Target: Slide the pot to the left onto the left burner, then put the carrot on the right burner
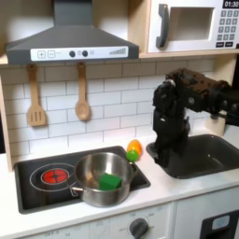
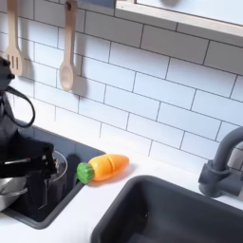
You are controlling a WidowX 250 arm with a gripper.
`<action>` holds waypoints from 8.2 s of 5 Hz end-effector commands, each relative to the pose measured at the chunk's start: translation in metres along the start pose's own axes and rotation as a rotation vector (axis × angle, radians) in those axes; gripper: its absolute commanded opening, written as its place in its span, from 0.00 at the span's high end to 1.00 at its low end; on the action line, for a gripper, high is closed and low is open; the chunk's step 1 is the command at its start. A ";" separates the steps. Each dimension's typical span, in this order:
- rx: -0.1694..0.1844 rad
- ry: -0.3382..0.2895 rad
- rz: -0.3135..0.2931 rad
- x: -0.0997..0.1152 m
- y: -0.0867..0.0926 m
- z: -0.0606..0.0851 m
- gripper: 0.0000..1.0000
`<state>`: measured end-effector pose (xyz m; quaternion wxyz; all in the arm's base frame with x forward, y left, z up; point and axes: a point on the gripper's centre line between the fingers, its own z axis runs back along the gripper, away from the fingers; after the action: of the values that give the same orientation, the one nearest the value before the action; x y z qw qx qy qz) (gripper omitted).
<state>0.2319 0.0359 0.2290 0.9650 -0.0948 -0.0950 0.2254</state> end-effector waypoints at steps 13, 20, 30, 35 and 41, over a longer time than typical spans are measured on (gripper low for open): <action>0.150 -0.035 0.055 0.083 0.015 -0.041 0.00; 0.189 0.000 0.090 0.106 0.034 -0.055 0.00; 0.205 0.082 0.094 0.107 0.035 -0.080 1.00; 0.205 0.097 0.110 0.143 0.031 -0.087 1.00; 0.215 0.089 0.199 0.171 0.064 -0.085 1.00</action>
<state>0.3746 0.1584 0.1556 0.9453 -0.0110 -0.0170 0.3255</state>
